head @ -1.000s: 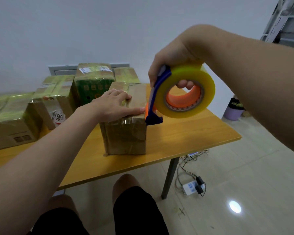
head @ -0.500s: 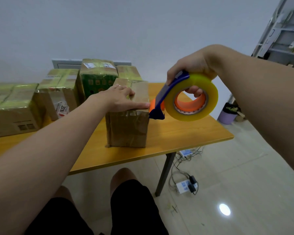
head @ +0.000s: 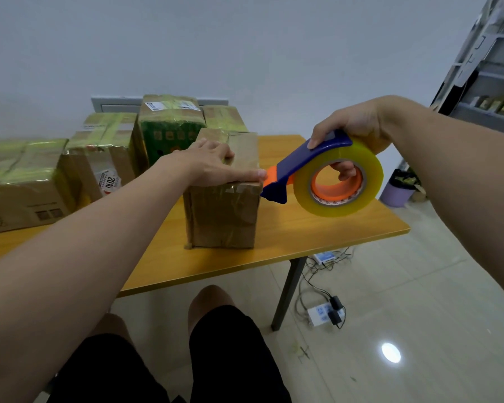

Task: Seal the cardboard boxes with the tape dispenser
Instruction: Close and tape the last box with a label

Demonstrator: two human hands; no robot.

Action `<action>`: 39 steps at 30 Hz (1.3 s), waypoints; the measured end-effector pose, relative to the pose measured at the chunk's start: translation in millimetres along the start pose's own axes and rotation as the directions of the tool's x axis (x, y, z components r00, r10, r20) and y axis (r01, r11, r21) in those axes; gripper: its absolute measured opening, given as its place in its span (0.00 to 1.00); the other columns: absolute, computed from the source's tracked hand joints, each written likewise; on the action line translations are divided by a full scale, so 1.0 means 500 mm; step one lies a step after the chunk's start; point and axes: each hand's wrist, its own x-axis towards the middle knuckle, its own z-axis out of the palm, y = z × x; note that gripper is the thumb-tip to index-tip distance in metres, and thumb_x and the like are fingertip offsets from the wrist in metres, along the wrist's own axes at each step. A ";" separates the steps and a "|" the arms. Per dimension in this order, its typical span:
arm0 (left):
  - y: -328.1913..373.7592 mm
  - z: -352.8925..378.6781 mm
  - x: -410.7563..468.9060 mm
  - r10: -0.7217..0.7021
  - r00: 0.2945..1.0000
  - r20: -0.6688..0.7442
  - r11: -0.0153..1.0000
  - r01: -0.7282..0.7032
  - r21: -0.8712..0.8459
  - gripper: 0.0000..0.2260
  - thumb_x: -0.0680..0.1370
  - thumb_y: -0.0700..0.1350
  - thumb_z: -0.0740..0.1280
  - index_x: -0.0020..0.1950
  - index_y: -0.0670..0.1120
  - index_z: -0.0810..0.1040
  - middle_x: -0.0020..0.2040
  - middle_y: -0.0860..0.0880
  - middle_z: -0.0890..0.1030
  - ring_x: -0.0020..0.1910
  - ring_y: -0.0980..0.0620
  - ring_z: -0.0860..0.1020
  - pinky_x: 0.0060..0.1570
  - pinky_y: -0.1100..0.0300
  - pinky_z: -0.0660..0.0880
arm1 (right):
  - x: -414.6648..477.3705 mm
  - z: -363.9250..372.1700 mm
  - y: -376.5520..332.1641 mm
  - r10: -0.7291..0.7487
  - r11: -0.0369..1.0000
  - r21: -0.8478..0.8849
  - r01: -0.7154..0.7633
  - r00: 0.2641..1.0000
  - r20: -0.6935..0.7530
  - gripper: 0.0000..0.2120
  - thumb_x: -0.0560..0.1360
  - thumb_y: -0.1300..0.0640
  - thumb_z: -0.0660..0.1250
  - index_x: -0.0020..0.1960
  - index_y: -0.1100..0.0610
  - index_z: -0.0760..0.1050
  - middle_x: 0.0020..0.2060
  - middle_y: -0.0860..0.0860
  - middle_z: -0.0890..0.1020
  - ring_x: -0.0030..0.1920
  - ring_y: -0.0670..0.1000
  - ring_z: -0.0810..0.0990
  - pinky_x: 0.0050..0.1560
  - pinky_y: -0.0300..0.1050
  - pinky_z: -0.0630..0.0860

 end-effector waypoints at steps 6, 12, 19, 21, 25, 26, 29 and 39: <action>0.008 0.002 0.003 -0.013 1.000 0.002 1.000 0.013 0.002 0.67 0.50 0.92 0.52 0.82 0.56 0.59 0.83 0.49 0.57 0.83 0.43 0.52 0.76 0.30 0.55 | 0.011 0.022 -0.076 0.126 0.963 -0.229 -0.139 0.989 -0.073 0.20 0.59 0.45 0.81 0.42 0.60 0.87 0.32 0.60 0.81 0.29 0.57 0.81 0.37 0.48 0.80; 0.008 0.012 -0.009 0.005 0.997 -0.079 0.999 -0.002 0.042 0.69 0.47 0.91 0.43 0.81 0.55 0.60 0.82 0.49 0.60 0.82 0.43 0.55 0.72 0.30 0.60 | 0.110 0.108 -0.132 0.265 0.877 -0.392 -0.279 0.960 -0.092 0.19 0.72 0.47 0.76 0.47 0.65 0.86 0.35 0.61 0.82 0.29 0.57 0.81 0.34 0.47 0.81; 0.001 0.022 -0.010 0.036 0.977 -0.211 0.984 -0.072 -0.164 0.36 0.78 0.76 0.45 0.65 0.52 0.76 0.70 0.47 0.74 0.75 0.43 0.65 0.69 0.38 0.68 | 0.027 0.081 -0.118 -0.045 0.894 -0.429 -0.129 0.927 -0.372 0.18 0.54 0.33 0.76 0.36 0.44 0.87 0.37 0.51 0.88 0.33 0.53 0.87 0.33 0.44 0.79; 0.002 0.022 -0.013 0.044 0.965 -0.259 0.959 -0.114 -0.260 0.26 0.84 0.68 0.48 0.56 0.53 0.78 0.62 0.49 0.78 0.71 0.44 0.71 0.66 0.41 0.70 | -0.009 0.059 -0.109 -0.154 0.919 -0.391 -0.046 0.872 -0.465 0.17 0.56 0.32 0.75 0.37 0.42 0.86 0.36 0.49 0.87 0.32 0.51 0.86 0.37 0.45 0.78; -0.004 0.024 -0.025 -0.006 0.925 -0.380 0.928 -0.137 -0.347 0.21 0.84 0.62 0.60 0.68 0.50 0.77 0.70 0.48 0.77 0.68 0.48 0.74 0.60 0.53 0.71 | -0.037 0.035 -0.087 -0.276 0.948 -0.297 0.118 0.768 -0.577 0.17 0.62 0.33 0.75 0.37 0.47 0.86 0.36 0.49 0.87 0.32 0.51 0.85 0.36 0.47 0.77; -0.007 0.026 -0.032 -0.015 0.880 -0.475 0.938 -0.152 -0.311 0.19 0.83 0.61 0.62 0.65 0.50 0.79 0.68 0.48 0.78 0.66 0.49 0.75 0.59 0.56 0.70 | -0.032 0.033 -0.083 -0.302 0.951 -0.247 0.183 0.715 -0.631 0.20 0.63 0.34 0.75 0.37 0.51 0.85 0.35 0.49 0.87 0.32 0.51 0.85 0.37 0.46 0.76; -0.011 0.041 -0.050 0.004 0.709 -0.705 0.967 -0.181 -0.177 0.14 0.82 0.59 0.65 0.51 0.50 0.82 0.51 0.52 0.81 0.50 0.53 0.78 0.47 0.59 0.72 | 0.011 0.046 -0.082 -0.352 0.897 -0.123 0.425 0.516 -0.781 0.19 0.71 0.39 0.75 0.38 0.54 0.80 0.31 0.49 0.82 0.31 0.49 0.79 0.37 0.43 0.71; -0.036 0.081 -0.061 0.261 0.366 -0.893 0.909 -0.405 0.099 0.25 0.86 0.54 0.61 0.31 0.45 0.77 0.29 0.51 0.74 0.26 0.56 0.66 0.27 0.62 0.56 | 0.234 0.191 -0.178 -0.445 0.362 0.157 0.919 0.318 -0.837 0.20 0.82 0.46 0.67 0.44 0.64 0.82 0.32 0.57 0.83 0.30 0.52 0.82 0.33 0.42 0.79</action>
